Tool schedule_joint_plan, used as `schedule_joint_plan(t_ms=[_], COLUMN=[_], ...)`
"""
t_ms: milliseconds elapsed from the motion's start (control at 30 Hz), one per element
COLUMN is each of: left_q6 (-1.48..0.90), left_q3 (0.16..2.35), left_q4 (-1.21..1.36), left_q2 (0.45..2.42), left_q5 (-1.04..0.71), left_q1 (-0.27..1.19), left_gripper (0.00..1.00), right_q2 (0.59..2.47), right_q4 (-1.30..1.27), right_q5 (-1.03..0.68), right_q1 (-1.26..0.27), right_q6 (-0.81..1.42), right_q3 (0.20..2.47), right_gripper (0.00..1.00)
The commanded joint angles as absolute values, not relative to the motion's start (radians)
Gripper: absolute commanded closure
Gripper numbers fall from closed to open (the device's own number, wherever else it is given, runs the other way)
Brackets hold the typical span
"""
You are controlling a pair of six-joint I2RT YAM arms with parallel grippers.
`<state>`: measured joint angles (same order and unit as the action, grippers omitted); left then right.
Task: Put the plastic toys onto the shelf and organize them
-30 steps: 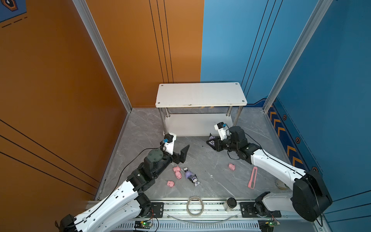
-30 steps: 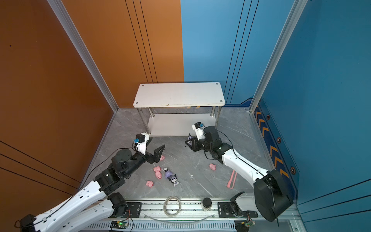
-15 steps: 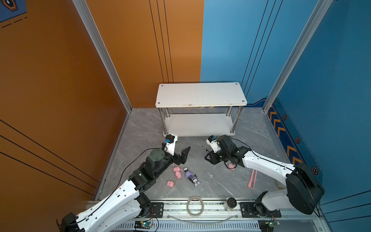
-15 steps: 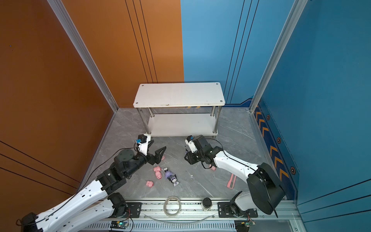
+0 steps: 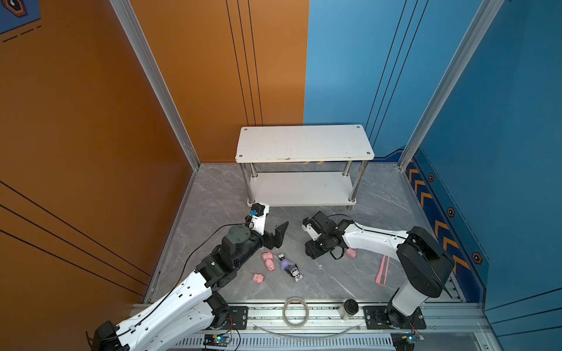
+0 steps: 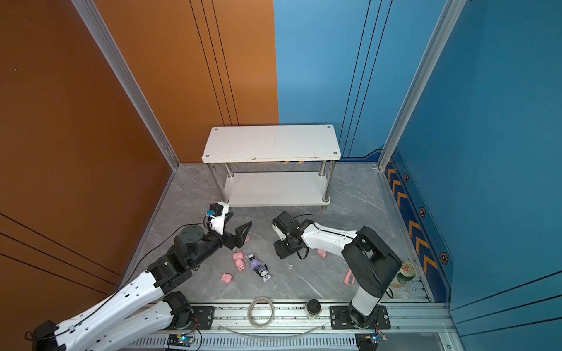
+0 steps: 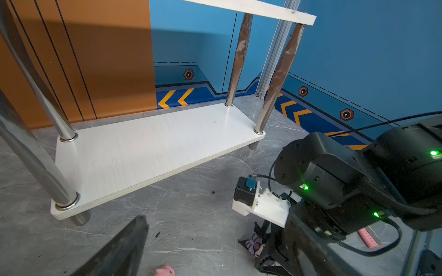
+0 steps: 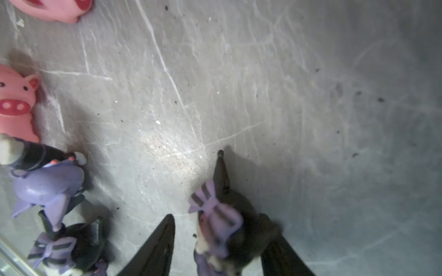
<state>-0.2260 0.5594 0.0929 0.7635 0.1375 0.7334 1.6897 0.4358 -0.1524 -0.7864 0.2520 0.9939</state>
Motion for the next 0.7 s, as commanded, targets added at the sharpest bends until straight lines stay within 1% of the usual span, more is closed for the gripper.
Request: schedule_joint_plan(t_ms=[0, 100, 167, 200, 267, 367, 433, 533, 667], left_q6=[-0.224, -0.224, -0.224, -0.224, -0.224, -0.222, -0.222, -0.224, -0.228], left_q3=[0.554, 0.546, 0.54, 0.538, 0.535, 0.528, 0.524, 0.524, 0.521], left_q4=[0.104, 0.11, 0.111, 0.112, 0.113, 0.11, 0.108, 0.099, 0.1], left_q2=[0.762, 0.759, 0.755, 0.753, 0.746, 0.731, 0.722, 0.717, 0.716], left_q5=[0.131, 0.136, 0.139, 0.141, 0.141, 0.141, 0.141, 0.137, 0.133], left_q1=[0.721, 0.719, 0.716, 0.715, 0.711, 0.706, 0.701, 0.694, 0.688], left_gripper=[0.09, 0.09, 0.09, 0.09, 0.09, 0.09, 0.09, 0.09, 0.09], right_q2=[1.731, 1.767, 1.792, 1.8, 1.811, 1.814, 1.809, 1.813, 1.831], right_q4=[0.524, 0.555, 0.578, 0.589, 0.615, 0.649, 0.664, 0.689, 0.698], right_q5=[-0.092, -0.091, -0.094, -0.098, -0.09, -0.04, -0.001, 0.044, 0.078], right_q1=[-0.784, -0.787, -0.787, -0.788, -0.793, -0.809, -0.822, -0.84, -0.865], right_q6=[0.229, 0.211, 0.202, 0.197, 0.187, 0.167, 0.145, 0.115, 0.066], right_q3=[1.067, 1.119, 1.154, 1.169, 1.19, 1.205, 1.205, 1.208, 1.222], right_gripper=[0.34, 0.34, 0.4, 0.4, 0.37, 0.28, 0.23, 0.21, 0.22])
